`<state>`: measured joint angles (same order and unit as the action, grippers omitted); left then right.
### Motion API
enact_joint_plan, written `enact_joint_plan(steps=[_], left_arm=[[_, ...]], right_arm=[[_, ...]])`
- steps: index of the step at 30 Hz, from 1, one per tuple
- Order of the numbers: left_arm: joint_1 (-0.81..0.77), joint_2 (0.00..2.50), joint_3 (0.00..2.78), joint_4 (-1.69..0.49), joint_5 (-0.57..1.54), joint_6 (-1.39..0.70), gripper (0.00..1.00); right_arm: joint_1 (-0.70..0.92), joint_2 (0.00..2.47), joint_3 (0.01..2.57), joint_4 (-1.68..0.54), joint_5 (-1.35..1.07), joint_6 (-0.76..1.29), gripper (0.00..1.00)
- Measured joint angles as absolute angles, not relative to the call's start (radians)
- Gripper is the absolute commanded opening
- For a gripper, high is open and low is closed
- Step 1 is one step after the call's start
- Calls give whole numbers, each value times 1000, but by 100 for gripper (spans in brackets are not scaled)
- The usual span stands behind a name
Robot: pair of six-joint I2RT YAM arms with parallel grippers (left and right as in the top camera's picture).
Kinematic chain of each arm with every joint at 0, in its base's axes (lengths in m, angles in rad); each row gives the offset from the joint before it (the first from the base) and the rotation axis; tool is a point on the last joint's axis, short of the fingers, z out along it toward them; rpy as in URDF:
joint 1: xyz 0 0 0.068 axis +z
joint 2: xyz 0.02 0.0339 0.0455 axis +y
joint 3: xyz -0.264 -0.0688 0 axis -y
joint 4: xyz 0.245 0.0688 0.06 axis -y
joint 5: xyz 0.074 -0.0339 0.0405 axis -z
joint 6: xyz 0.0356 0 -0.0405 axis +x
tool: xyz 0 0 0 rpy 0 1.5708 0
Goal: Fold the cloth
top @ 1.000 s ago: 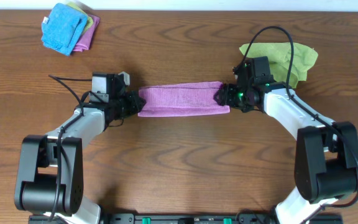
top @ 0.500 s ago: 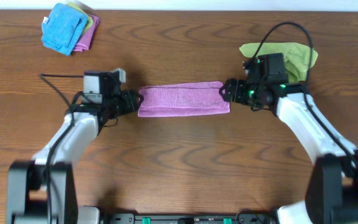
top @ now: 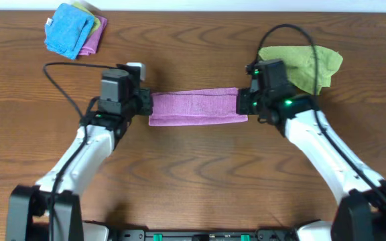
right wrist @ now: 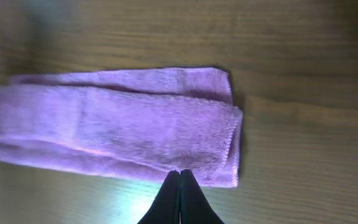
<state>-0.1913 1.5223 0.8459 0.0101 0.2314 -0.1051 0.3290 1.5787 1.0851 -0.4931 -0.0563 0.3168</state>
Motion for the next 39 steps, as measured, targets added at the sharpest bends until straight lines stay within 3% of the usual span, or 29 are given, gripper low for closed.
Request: enact_joint_plan(steps=[9, 22, 39], left_arm=[[-213, 1665, 846, 95, 171, -70, 5], [-226, 1678, 846, -8, 307, -70, 6], [-231, 1746, 846, 5, 230, -72, 6]], right_arm=[[345, 1728, 1085, -489, 31, 337, 1], [345, 1729, 1085, -474, 39, 348, 1], [345, 1729, 1085, -473, 41, 349, 1]])
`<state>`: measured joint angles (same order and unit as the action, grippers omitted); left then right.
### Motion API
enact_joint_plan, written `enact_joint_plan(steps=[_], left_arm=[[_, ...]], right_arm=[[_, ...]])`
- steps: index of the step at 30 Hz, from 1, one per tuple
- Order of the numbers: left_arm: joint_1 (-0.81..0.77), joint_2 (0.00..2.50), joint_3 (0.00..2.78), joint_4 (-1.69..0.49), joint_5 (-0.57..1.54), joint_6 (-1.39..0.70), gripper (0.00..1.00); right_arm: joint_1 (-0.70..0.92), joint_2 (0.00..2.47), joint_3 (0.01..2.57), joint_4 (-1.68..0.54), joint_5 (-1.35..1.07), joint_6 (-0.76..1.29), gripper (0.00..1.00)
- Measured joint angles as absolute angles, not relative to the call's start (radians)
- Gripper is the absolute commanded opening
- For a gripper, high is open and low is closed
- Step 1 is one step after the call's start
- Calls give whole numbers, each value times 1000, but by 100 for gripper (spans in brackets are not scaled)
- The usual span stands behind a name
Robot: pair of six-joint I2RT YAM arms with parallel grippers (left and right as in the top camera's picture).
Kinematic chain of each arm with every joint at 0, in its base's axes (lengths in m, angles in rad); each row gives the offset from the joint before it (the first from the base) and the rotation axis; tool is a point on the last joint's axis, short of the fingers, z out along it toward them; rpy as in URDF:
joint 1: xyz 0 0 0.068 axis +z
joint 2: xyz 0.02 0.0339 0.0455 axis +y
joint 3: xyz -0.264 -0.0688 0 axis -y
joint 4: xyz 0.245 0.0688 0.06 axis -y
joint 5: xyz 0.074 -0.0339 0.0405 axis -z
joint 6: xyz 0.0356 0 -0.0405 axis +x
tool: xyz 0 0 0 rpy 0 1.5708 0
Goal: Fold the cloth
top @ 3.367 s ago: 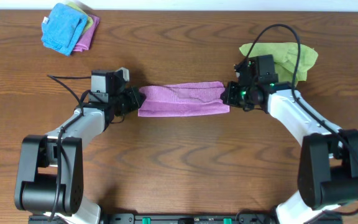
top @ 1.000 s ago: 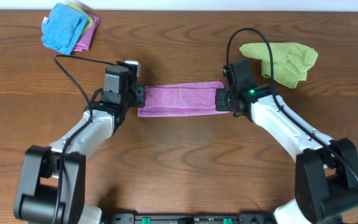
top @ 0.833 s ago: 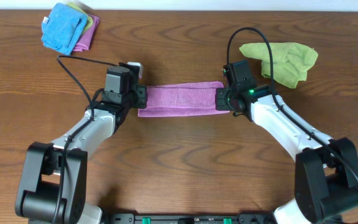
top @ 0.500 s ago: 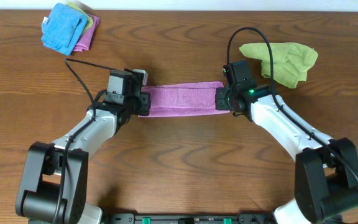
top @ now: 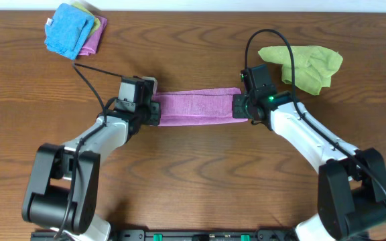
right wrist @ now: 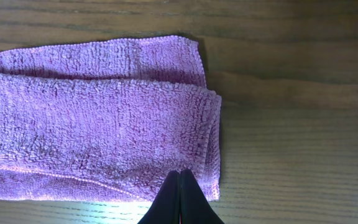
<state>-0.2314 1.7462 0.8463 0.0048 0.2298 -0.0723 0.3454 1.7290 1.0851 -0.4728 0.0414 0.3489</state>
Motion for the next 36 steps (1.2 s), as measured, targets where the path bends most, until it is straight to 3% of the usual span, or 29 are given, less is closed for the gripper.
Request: enact_joint_plan(steps=[19, 22, 24, 26, 36], left_arm=[[-232, 1813, 859, 38, 234, -90, 6], [-232, 1818, 865, 38, 237, -97, 6], [-232, 1819, 866, 35, 237, -101, 6], [-232, 1819, 870, 26, 237, -101, 5], [-232, 1823, 883, -2, 237, -101, 6]], right_arm=[[345, 1729, 1085, -512, 37, 349, 3], [344, 1729, 1085, -518, 22, 359, 58], [336, 1726, 1085, -519, -10, 356, 80], [310, 1721, 1085, -521, -51, 358, 86], [28, 1731, 1085, -532, -393, 335, 85]])
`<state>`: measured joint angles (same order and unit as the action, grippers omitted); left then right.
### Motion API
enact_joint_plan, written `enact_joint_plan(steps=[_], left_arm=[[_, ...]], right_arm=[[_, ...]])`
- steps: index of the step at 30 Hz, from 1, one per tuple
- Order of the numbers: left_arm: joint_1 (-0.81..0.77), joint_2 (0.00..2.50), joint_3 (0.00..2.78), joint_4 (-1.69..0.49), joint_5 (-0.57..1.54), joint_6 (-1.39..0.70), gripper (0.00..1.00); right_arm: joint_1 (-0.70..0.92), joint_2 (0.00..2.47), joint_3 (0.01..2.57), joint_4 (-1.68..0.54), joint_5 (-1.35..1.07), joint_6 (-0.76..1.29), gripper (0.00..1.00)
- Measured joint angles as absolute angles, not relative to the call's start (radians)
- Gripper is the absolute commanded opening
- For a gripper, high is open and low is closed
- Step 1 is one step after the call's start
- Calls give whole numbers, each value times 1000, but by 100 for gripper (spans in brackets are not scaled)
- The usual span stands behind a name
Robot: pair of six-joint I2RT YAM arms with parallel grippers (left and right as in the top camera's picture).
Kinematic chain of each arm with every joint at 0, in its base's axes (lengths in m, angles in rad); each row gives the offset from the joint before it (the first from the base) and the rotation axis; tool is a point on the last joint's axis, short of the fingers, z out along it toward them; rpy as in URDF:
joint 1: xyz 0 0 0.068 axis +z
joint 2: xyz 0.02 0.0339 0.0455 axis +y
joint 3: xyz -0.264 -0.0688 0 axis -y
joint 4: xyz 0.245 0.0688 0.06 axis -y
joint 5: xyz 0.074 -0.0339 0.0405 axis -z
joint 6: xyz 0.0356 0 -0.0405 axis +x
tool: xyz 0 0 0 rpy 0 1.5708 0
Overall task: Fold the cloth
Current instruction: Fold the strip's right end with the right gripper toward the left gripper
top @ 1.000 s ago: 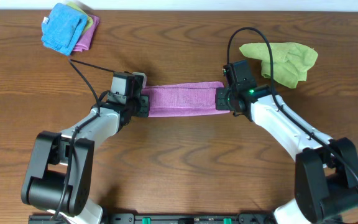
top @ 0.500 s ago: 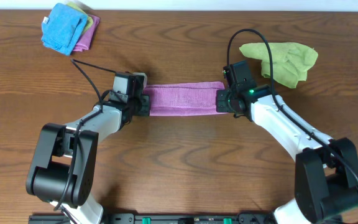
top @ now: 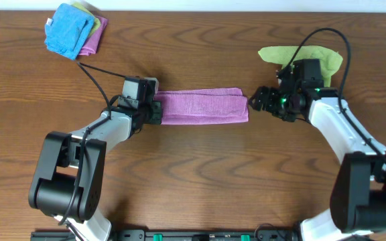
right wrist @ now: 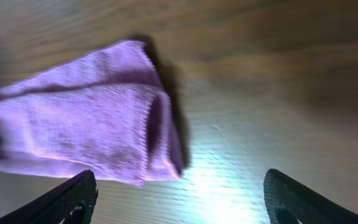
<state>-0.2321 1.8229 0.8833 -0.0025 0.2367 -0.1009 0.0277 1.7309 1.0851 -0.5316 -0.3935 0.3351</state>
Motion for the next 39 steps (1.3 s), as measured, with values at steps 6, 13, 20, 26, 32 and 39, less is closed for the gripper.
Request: enact_joint_plan(steps=[6, 13, 20, 26, 32, 39], left_arm=[[-232, 1823, 884, -3, 237, -101, 6], [-232, 1823, 884, -6, 237, -101, 5], [-232, 1823, 885, -6, 237, -101, 6], [-232, 1823, 885, -6, 237, -105, 5], [-232, 1823, 886, -7, 241, -135, 6], [-231, 1823, 891, -26, 249, -229, 6]], right_arm=[[27, 1894, 1085, -402, -588, 337, 83], [20, 1962, 1091, -331, -733, 364, 80], [24, 1995, 1105, -308, -770, 394, 69], [48, 2009, 1104, -292, -758, 406, 35], [51, 2036, 1101, -287, -727, 425, 2], [52, 2035, 1126, -337, -718, 449, 2]])
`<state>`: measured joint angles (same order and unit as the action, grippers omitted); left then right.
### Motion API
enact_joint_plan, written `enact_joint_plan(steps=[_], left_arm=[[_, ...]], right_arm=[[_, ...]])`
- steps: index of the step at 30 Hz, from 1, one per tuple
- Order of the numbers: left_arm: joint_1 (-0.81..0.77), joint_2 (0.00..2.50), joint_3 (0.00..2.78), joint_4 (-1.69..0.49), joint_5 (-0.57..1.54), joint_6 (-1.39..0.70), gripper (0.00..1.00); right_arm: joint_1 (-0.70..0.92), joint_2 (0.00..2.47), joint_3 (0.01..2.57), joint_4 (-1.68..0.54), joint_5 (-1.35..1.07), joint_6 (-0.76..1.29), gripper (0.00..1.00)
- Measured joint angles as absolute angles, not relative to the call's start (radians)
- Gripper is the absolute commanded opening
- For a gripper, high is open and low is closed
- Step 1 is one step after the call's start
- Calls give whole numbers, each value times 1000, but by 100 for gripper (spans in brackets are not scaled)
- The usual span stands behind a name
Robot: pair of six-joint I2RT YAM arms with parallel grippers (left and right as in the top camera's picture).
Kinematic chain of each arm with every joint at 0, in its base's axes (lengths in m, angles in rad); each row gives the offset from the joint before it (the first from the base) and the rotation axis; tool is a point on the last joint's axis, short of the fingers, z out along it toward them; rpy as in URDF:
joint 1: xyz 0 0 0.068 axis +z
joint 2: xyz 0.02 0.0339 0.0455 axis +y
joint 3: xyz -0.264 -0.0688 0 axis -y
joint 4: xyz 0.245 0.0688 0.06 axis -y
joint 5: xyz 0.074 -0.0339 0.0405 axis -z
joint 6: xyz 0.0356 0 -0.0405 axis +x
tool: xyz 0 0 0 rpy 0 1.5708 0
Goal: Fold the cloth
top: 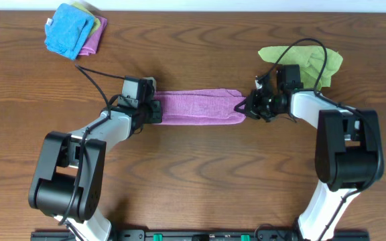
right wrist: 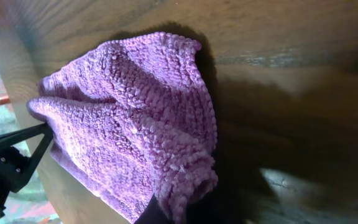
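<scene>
The purple cloth (top: 196, 107) lies mid-table, folded into a long narrow strip running left to right. My right gripper (top: 247, 108) is at its right end. In the right wrist view the bunched end of the cloth (right wrist: 135, 118) fills the frame, and the right gripper (right wrist: 180, 214) is shut on its lower corner. That end looks pinched to a point from overhead. My left gripper (top: 153, 110) touches the strip's left end; its jaws are too small to read.
A crumpled green cloth (top: 311, 63) lies behind the right arm at the back right. A pile of folded blue, yellow and pink cloths (top: 72, 30) sits at the back left corner. Cables loop over both arms.
My right gripper was open, a little off the strip's right end. It is now against that end and shut on it, and the end is bunched. The left arm has not moved.
Both grippers were at the ends of the folded purple strip, the right one shut at its edge. Then the strip lay slightly further back on the table. The right gripper then stood open, clear of the end, and now grips it.
</scene>
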<state>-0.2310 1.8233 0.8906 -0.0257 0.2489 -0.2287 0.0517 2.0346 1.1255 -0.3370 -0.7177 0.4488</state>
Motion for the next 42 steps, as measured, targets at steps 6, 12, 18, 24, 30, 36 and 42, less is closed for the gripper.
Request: enact_joint_plan(steps=[6, 12, 18, 24, 30, 36, 42], left_arm=[[-260, 1823, 892, -26, 256, -290, 5], [-376, 1833, 890, 23, 268, -326, 6], [-424, 1839, 888, 43, 279, -359, 6], [-427, 1843, 876, 88, 286, -404, 5], [-428, 1854, 871, 147, 303, -446, 5], [-433, 1856, 871, 162, 309, -470, 5], [-464, 1856, 870, 192, 308, -475, 6]], right_arm=[[86, 1956, 1208, -424, -648, 451, 1], [213, 1857, 1267, -463, -503, 443, 1], [344, 1858, 1268, -479, -383, 440, 1], [364, 1858, 1268, -492, -348, 439, 1], [387, 1858, 1268, -503, -348, 430, 1], [406, 1858, 1268, -509, -349, 423, 2], [406, 1858, 1268, -520, -349, 417, 2]])
